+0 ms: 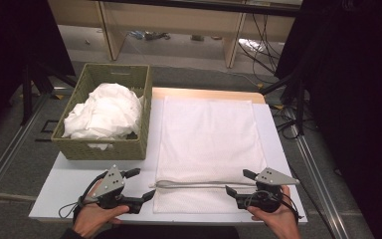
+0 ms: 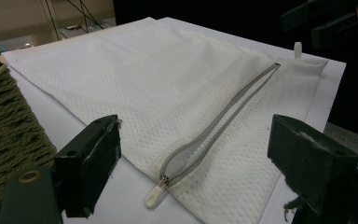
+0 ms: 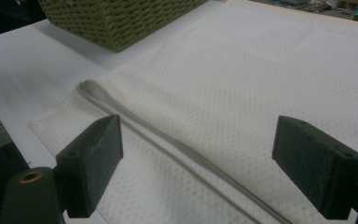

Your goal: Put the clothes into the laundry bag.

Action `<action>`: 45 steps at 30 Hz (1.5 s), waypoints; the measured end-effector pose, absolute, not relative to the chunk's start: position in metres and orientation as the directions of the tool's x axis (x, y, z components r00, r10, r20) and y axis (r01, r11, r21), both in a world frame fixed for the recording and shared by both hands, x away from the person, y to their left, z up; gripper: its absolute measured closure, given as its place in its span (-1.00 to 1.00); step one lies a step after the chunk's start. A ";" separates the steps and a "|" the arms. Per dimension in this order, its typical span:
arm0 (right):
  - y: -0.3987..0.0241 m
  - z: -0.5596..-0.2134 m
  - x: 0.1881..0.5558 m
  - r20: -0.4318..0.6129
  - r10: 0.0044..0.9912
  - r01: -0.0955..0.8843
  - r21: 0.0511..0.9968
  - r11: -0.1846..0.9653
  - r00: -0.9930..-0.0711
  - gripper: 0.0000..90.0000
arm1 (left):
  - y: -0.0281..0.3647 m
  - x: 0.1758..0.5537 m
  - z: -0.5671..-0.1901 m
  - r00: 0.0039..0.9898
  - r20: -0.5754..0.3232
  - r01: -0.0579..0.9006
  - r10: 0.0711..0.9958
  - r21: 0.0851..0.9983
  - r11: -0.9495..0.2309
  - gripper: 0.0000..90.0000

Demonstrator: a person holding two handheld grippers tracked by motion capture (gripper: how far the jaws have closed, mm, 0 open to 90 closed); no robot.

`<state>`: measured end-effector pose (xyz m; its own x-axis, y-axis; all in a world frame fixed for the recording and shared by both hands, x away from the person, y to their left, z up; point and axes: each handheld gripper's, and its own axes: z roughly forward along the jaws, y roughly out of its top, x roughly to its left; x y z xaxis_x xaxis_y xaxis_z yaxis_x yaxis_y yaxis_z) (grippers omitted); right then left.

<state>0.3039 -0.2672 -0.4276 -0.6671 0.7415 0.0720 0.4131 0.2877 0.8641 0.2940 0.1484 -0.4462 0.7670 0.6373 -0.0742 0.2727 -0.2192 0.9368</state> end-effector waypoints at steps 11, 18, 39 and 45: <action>-0.268 -0.428 0.304 0.056 0.745 0.413 0.859 0.303 -0.664 -0.61 | 0.147 0.293 -0.446 0.768 -0.074 0.276 0.636 0.934 -0.225 -0.63; -0.266 -0.428 0.304 0.084 0.738 0.434 0.850 0.297 -0.669 -0.62 | 0.148 0.294 -0.446 0.767 -0.070 0.278 0.637 0.932 -0.232 -0.63; -0.222 -0.454 0.365 -0.131 0.588 0.358 0.681 0.639 -0.799 -0.18 | 0.155 0.299 -0.450 0.701 -0.071 0.353 0.709 0.899 -0.259 -0.57; -0.211 -0.469 0.374 -0.148 0.545 0.370 0.588 0.719 -0.825 -0.09 | 0.157 0.299 -0.450 0.708 -0.075 0.362 0.703 0.892 -0.269 -0.56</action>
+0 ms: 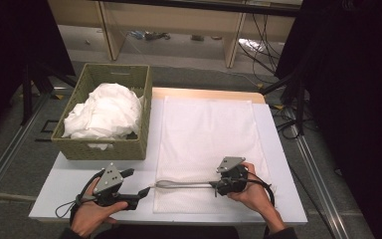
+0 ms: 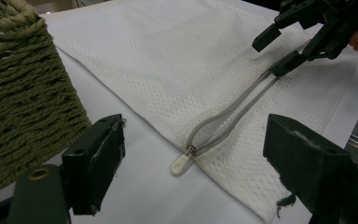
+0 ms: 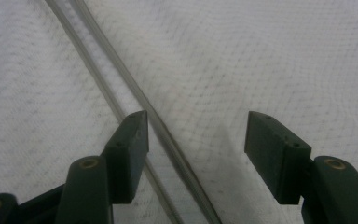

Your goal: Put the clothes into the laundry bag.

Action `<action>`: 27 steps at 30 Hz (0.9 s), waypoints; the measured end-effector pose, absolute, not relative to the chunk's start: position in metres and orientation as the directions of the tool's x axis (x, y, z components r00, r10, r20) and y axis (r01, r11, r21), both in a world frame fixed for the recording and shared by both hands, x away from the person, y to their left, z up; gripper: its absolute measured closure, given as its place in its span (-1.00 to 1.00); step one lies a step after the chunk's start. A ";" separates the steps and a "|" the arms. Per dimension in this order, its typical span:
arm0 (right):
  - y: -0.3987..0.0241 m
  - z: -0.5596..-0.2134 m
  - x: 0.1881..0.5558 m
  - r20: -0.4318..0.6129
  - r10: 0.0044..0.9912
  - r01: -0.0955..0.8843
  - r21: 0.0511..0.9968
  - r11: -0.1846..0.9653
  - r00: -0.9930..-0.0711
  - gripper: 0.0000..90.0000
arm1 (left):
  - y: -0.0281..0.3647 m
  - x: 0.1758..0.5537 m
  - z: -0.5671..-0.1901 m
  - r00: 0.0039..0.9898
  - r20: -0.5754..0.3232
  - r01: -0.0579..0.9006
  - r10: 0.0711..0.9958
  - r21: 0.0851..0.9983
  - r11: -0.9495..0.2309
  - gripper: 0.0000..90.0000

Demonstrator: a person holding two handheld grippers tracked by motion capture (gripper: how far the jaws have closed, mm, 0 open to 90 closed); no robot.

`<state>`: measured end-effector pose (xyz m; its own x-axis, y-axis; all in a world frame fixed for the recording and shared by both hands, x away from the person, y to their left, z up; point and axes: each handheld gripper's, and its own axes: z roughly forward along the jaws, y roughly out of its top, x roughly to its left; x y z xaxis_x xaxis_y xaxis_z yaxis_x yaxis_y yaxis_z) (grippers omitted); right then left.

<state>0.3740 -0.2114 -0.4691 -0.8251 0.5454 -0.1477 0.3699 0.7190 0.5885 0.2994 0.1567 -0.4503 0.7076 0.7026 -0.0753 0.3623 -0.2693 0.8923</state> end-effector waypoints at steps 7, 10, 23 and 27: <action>-0.212 -0.469 0.384 -0.267 0.501 0.328 0.496 0.804 -0.823 0.39 | 0.157 0.300 -0.450 0.705 -0.063 0.358 0.707 0.891 -0.278 -0.56; -0.216 -0.466 0.391 -0.239 0.516 0.338 0.525 0.781 -0.822 0.42 | 0.158 0.300 -0.451 0.701 -0.067 0.365 0.710 0.889 -0.276 -0.56; -0.215 -0.468 0.411 -0.159 0.527 0.400 0.482 0.779 -0.835 0.89 | 0.159 0.302 -0.451 0.702 -0.055 0.362 0.710 0.886 -0.289 -0.55; -0.213 -0.467 0.413 -0.138 0.563 0.445 0.473 0.760 -0.815 0.98 | 0.162 0.304 -0.450 0.694 -0.057 0.369 0.718 0.884 -0.286 -0.54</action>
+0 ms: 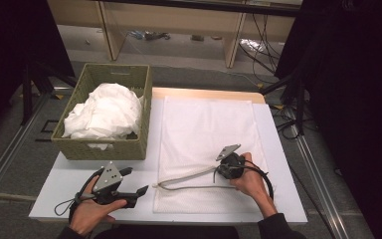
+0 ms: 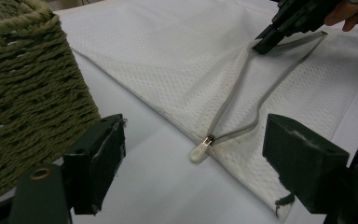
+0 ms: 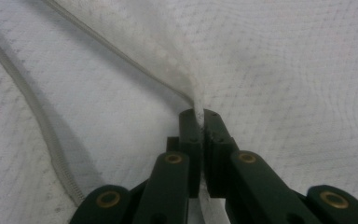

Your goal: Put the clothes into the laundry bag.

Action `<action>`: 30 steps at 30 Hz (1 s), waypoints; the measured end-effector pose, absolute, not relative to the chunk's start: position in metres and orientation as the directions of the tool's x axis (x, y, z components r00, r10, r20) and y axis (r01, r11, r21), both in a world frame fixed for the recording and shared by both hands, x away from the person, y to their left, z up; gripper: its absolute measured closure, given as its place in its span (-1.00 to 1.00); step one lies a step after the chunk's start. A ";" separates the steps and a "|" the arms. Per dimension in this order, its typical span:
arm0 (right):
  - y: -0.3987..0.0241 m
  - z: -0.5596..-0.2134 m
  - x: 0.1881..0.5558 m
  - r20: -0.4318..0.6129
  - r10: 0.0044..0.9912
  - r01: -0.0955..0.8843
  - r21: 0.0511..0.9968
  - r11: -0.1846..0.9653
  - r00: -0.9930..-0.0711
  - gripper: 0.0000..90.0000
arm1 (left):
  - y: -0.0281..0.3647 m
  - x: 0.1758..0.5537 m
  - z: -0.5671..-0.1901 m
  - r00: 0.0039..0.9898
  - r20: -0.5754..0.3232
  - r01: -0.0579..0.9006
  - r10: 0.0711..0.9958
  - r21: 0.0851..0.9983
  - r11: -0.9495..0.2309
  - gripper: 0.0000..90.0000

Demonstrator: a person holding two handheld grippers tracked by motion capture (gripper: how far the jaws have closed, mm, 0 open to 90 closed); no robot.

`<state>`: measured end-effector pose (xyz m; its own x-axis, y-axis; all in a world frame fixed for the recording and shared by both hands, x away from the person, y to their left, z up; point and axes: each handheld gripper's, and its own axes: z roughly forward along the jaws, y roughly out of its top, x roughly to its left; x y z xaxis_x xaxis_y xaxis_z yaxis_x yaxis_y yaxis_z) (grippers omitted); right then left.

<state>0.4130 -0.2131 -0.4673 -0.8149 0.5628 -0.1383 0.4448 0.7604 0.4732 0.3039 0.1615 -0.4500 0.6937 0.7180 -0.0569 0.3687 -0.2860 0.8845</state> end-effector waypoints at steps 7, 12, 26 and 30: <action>-0.215 -0.451 0.412 -0.207 0.540 0.368 0.535 0.761 -0.816 0.99 | 0.178 0.308 -0.437 0.642 -0.086 0.400 0.762 0.886 -0.237 -0.53; -0.215 -0.439 0.409 -0.262 0.557 0.349 0.555 0.755 -0.788 0.99 | 0.189 0.315 -0.421 0.620 -0.085 0.395 0.780 0.892 -0.218 -0.53; -0.215 -0.409 0.408 -0.258 0.581 0.321 0.631 0.706 -0.772 0.99 | 0.237 0.388 -0.339 0.508 0.023 0.423 0.861 0.864 -0.273 -0.59; -0.216 -0.403 0.410 -0.266 0.573 0.302 0.641 0.706 -0.775 0.99 | 0.254 0.433 -0.323 0.478 0.112 0.502 0.871 0.780 -0.375 -0.59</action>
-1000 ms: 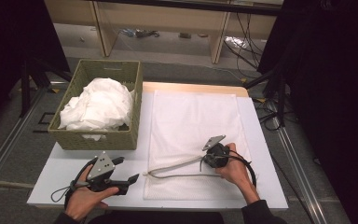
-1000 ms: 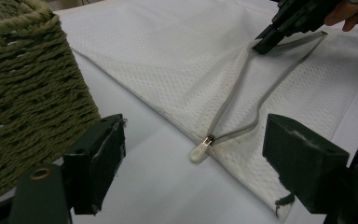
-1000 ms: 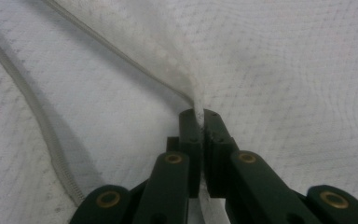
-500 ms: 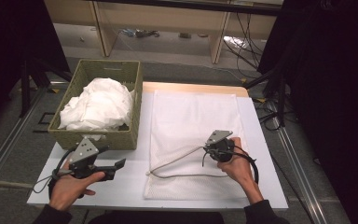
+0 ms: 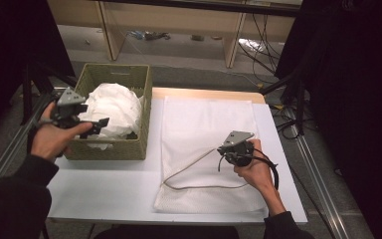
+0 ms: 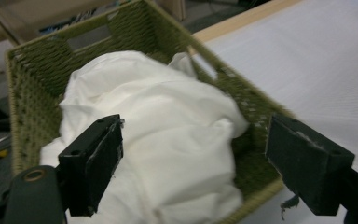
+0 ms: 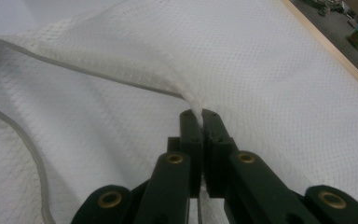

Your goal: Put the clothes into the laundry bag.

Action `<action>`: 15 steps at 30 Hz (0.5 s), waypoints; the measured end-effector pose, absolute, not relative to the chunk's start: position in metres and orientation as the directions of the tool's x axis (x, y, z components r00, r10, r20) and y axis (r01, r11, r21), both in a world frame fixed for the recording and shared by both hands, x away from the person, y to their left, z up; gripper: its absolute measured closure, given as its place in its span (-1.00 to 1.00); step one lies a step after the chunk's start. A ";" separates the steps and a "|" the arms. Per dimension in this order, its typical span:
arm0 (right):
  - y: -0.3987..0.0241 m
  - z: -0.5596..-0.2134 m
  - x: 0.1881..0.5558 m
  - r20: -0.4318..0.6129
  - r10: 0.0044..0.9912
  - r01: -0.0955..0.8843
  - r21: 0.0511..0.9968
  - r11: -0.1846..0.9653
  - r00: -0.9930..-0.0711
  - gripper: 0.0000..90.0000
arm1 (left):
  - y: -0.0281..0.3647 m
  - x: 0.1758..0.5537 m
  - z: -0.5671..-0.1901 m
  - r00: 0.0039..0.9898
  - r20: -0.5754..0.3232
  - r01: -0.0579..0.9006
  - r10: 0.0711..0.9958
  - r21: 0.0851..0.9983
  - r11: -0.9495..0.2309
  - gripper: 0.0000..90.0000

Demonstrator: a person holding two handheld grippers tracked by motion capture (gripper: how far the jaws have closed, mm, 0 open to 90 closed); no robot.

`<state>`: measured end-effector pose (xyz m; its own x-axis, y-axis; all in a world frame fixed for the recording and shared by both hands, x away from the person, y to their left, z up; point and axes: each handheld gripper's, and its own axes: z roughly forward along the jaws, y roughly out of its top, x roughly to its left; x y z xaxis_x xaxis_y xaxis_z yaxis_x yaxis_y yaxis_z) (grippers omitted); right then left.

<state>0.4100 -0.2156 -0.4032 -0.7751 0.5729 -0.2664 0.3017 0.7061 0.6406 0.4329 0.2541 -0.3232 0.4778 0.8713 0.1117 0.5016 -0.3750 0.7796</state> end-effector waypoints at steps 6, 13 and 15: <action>-0.217 -0.403 0.411 -0.269 0.574 0.298 0.645 0.703 -0.773 0.99 | 0.259 0.496 -0.337 0.421 0.039 0.594 0.906 0.743 -0.309 -0.59; -0.214 -0.405 0.410 -0.264 0.565 0.299 0.636 0.711 -0.782 0.99 | 0.265 0.544 -0.362 0.379 -0.022 0.715 0.925 0.642 -0.278 -0.59; -0.214 -0.406 0.411 -0.270 0.556 0.288 0.635 0.716 -0.786 0.99 | 0.263 0.552 -0.376 0.396 -0.064 0.749 0.916 0.599 -0.282 -0.66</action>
<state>0.4111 -0.2140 -0.4063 -0.7864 0.5557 -0.2698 0.2882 0.7164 0.6354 0.5517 0.2633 -0.3764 0.3956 0.9162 -0.0636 0.7492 -0.2819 0.5994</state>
